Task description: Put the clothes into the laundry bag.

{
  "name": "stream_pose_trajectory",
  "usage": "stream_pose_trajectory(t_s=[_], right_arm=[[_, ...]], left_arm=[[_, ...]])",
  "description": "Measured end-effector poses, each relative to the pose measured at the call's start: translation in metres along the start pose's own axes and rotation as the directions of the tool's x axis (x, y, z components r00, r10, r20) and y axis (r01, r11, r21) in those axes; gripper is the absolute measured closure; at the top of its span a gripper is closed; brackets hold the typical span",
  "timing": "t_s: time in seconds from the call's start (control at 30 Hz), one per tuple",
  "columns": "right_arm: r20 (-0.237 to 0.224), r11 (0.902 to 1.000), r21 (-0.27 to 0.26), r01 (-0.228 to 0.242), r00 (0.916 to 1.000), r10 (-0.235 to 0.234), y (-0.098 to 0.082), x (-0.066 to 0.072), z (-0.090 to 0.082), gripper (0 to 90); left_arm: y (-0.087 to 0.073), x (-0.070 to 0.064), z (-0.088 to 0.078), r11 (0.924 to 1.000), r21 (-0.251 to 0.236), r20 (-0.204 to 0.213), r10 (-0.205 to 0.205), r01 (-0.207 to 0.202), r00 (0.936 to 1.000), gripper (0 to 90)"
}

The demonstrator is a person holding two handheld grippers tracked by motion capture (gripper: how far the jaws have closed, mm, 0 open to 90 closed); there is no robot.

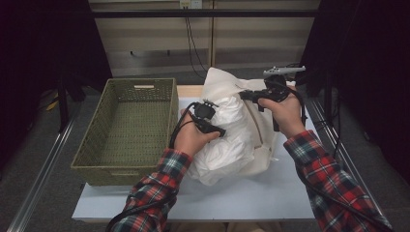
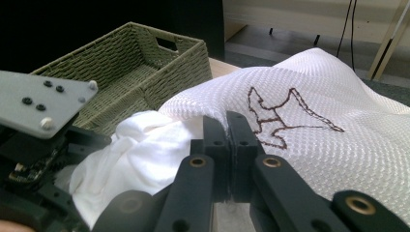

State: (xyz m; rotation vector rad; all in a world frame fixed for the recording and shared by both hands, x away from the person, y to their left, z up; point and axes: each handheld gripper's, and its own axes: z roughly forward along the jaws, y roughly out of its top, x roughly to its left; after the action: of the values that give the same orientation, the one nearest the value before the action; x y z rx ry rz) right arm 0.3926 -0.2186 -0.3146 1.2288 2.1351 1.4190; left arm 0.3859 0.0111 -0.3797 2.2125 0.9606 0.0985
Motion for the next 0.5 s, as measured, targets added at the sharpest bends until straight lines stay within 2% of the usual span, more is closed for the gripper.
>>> stream_pose_trajectory(t_s=[0.07, 0.13, 0.23, 0.33, 0.4, 0.47, 0.5], right_arm=[[-0.002, 1.0, 0.003, -0.002, 1.0, 0.002, -0.001, 0.0, 0.002, 89.2], [0.001, 1.0, 0.008, -0.001, 1.0, 0.001, -0.002, -0.001, 0.003, 89.2], [-0.004, 1.0, 0.007, -0.007, 1.0, 0.007, -0.002, -0.002, 0.006, 89.2], [-0.007, 0.9999, 0.009, -0.009, 0.9999, 0.009, -0.002, -0.002, 0.006, 89.2], [-0.01, 0.9999, 0.009, -0.011, 0.9999, 0.011, -0.002, -0.002, 0.007, 89.2], [-0.013, 0.9999, 0.005, -0.009, 0.9999, 0.009, -0.002, -0.002, 0.005, 89.2], [-0.012, 1.0, 0.004, -0.007, 0.9999, 0.007, -0.002, -0.003, 0.005, 89.2]], left_arm=[[-0.001, -0.001, 0.002, 0.9987, 0.025, 0.021, 0.044, -0.045, 0.9988, 49.7], [-0.003, -0.002, 0.005, 0.9973, 0.045, 0.041, 0.055, -0.057, 0.9976, 49.7], [-0.004, -0.005, 0.009, 0.9968, 0.048, 0.061, 0.061, -0.064, 0.9963, 49.7], [-0.003, -0.007, 0.011, 0.9976, 0.044, 0.06, 0.051, -0.053, 0.9969, 49.3], [-0.002, -0.007, 0.012, 0.9991, 0.03, 0.052, 0.029, -0.031, 0.9982, 49.2], [0.0, -0.007, 0.011, 0.9995, 0.026, 0.028, 0.019, -0.02, 0.9994, 48.5], [0.001, -0.006, 0.012, 0.9999, 0.011, 0.023, 0.0, 0.0, 0.9997, 48.2]])
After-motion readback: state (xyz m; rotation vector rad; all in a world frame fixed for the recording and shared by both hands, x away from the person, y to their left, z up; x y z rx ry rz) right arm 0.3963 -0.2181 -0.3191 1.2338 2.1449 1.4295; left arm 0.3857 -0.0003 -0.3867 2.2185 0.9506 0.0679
